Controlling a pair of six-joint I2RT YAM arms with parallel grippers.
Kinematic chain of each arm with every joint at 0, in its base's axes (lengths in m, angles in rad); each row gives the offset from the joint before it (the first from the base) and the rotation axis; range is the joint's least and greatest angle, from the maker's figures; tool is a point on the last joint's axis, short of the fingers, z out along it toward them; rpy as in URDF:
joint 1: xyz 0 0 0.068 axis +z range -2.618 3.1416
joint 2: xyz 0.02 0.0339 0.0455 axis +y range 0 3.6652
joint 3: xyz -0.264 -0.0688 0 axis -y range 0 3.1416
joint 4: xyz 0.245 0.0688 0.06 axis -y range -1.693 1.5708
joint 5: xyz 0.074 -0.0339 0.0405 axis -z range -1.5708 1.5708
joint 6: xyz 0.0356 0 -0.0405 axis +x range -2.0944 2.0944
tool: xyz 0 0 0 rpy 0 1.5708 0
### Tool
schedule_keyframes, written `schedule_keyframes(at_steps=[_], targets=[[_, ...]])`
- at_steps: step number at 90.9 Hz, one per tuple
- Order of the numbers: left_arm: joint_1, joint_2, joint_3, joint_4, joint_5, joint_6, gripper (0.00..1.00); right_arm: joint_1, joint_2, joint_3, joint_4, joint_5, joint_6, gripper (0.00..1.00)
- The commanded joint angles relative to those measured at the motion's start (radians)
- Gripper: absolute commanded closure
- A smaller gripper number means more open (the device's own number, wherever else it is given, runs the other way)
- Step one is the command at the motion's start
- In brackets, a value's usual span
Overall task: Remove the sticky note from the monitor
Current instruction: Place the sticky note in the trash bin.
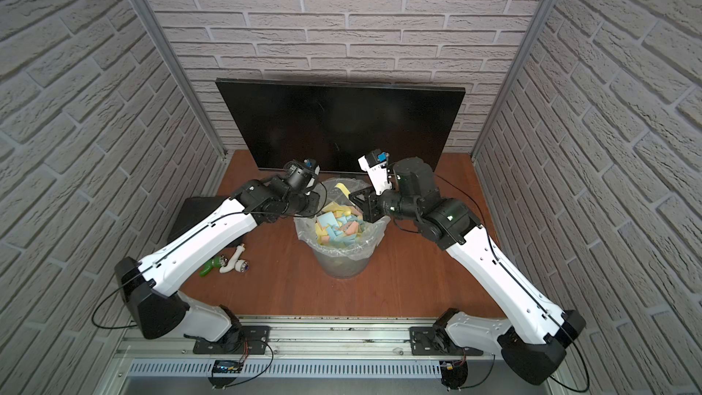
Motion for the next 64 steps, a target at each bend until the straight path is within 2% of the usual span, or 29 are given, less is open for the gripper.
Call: schedule_keyframes(at_steps=[1,26,64], targets=[[-0.008,-0.001,-0.011,0.027,0.018,-0.006,0.67,0.065,0.034,0.058,-0.085,0.1,-0.112,0.97],[-0.009,-0.001,-0.013,0.03,0.019,-0.009,0.67,0.147,0.129,0.08,-0.131,0.197,-0.141,0.97],[-0.009,-0.009,-0.014,0.032,0.018,-0.009,0.67,0.151,0.19,0.04,-0.109,0.321,-0.093,0.97]])
